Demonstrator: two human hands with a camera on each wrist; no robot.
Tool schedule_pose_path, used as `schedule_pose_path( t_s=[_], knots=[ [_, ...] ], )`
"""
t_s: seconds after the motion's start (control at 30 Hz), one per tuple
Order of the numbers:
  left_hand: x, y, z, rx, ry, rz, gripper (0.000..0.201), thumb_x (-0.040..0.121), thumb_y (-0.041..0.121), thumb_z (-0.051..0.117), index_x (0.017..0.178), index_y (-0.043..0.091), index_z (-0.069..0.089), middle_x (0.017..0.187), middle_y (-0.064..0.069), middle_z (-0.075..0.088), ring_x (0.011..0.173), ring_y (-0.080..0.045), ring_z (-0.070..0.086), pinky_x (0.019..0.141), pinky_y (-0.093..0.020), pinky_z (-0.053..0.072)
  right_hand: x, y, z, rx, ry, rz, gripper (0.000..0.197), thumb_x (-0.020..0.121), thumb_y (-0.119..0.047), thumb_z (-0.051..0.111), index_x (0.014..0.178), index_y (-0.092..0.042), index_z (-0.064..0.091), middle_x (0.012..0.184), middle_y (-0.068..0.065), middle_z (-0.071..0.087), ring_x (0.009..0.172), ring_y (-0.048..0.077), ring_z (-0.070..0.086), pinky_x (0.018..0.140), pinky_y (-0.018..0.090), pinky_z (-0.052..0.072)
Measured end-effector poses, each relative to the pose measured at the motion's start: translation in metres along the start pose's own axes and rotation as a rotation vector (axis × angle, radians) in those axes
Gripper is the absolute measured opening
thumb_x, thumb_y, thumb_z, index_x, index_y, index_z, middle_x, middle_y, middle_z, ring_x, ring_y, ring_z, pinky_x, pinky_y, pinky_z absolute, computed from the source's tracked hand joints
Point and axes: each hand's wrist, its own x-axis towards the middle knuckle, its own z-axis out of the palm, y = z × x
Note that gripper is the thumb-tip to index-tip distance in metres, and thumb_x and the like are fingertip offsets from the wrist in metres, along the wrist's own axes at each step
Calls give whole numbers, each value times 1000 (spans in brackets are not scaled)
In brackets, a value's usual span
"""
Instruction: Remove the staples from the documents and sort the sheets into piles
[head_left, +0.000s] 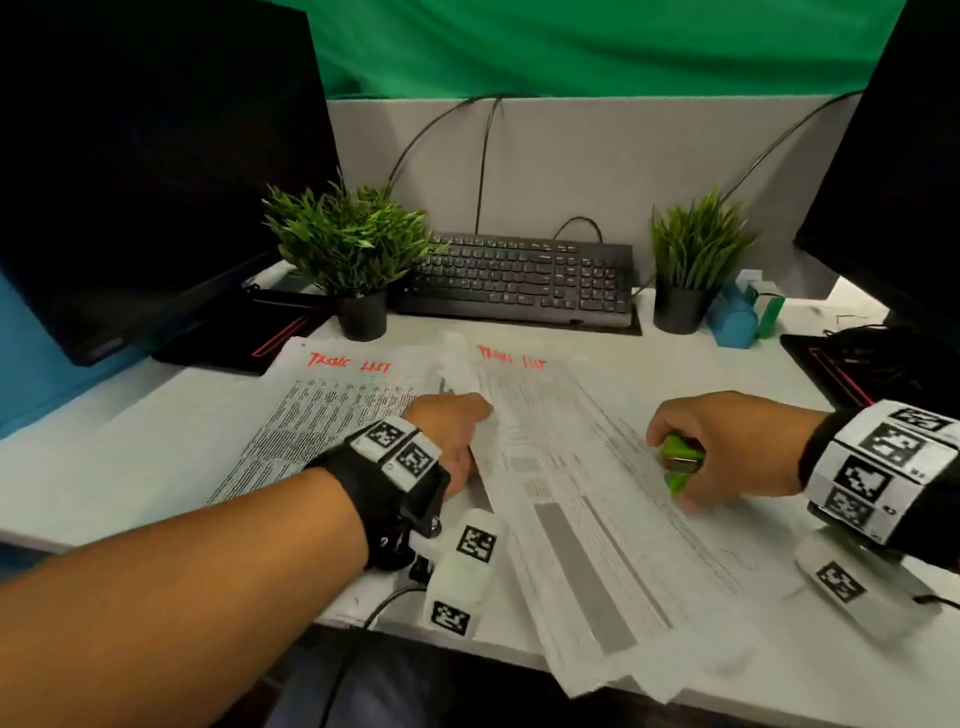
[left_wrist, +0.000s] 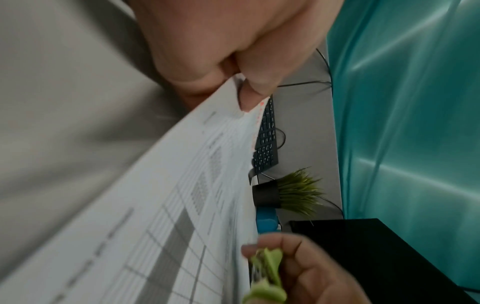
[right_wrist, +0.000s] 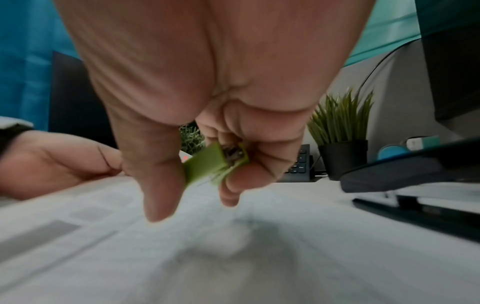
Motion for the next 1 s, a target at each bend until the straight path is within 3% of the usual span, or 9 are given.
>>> schedule_pose_path(
  t_s=[0.1,0.2,0.3,0.37,0.43,0.57,0.67,0.77,1.0],
  knots=[
    [6,-5,10,-34,-32,-32,27,95,11,63,122,9,60,146,-24,54,134,-41,53,88,-39,51,3,-16,-7,59,115,-27,47,72,-43,84,111,-38,57,106,-13,60,95,9,56,85,25,49],
    [15,-12,14,-68,-52,-30,43,95,15,61,135,3,55,151,-24,49,135,-41,51,97,-47,51,12,-40,-10,310,227,-108,53,75,-35,84,124,-31,64,117,-11,62,105,11,59,97,27,47],
    [17,-17,15,-126,-71,-36,16,91,18,65,106,13,61,143,-23,56,119,-35,61,108,-56,47,28,-62,-4,386,283,-137,60,75,-32,85,130,-28,62,123,-9,60,112,12,58,102,29,46],
    [20,-21,15,-150,-81,-37,10,91,18,66,101,16,63,142,-23,58,127,-40,59,109,-59,46,39,-74,2,341,351,-104,52,71,-36,86,117,-23,64,110,-6,62,102,15,58,91,28,48],
    [23,-26,15,-162,-102,-16,23,90,17,68,112,12,65,142,-23,58,131,-42,56,109,-60,45,47,-83,6,343,408,-66,45,70,-38,86,107,-22,66,103,-5,64,96,17,59,84,28,49],
    [28,-33,12,-172,-106,52,52,74,24,76,122,7,65,132,-23,65,123,-41,63,104,-61,49,52,-94,5,354,438,-36,54,72,-36,85,121,-21,69,120,-3,66,112,17,60,94,24,46],
    [34,-35,12,-206,-127,43,41,83,18,75,121,4,66,119,-24,72,111,-43,69,97,-63,53,50,-98,4,314,428,-38,52,74,-37,84,122,-22,70,121,-2,67,109,15,60,93,22,45],
    [38,-36,10,-204,-173,12,46,76,21,78,117,3,68,105,-23,76,96,-44,74,91,-66,54,47,-101,3,248,426,-32,48,79,-36,80,123,-21,69,118,-2,69,105,15,60,87,19,42],
    [30,-34,9,-233,-180,23,24,90,12,70,112,1,70,103,-25,76,96,-43,74,90,-67,55,50,-112,1,134,425,4,37,79,-39,77,110,-18,74,100,1,72,91,17,62,77,25,47]
  ],
)
